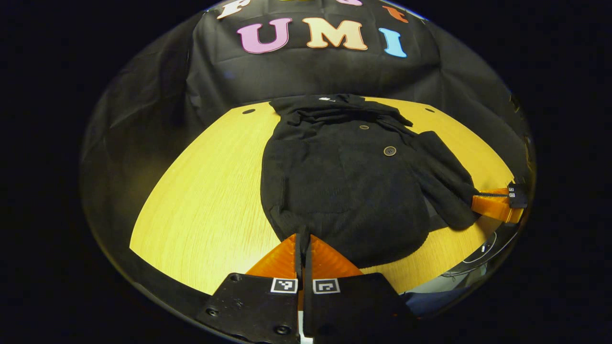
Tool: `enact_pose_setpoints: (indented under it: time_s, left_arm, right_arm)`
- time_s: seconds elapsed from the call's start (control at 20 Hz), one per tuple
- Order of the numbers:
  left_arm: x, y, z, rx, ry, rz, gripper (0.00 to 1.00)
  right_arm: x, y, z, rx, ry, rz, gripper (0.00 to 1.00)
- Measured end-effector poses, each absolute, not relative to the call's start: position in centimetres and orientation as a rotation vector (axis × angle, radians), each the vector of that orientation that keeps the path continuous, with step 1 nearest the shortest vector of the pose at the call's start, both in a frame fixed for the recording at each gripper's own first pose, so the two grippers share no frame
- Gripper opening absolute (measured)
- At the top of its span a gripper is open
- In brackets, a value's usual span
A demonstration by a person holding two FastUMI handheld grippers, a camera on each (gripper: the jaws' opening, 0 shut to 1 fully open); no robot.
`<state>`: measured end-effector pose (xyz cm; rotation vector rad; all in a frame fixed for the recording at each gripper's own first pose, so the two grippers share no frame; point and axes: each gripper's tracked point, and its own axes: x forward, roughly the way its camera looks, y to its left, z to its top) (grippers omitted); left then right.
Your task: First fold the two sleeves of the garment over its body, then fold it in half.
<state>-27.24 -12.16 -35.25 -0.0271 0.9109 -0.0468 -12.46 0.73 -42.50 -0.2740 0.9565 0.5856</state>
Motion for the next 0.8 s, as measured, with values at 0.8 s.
enact_pose_setpoints:
  time_s: [0.8]
  left_arm:
    - [-16.5,-10.8,-26.1,-0.157,0.735,0.046,0.00]
  right_arm:
    - [-1.8,5.5,-33.5,-0.310,0.736,0.674,0.04]
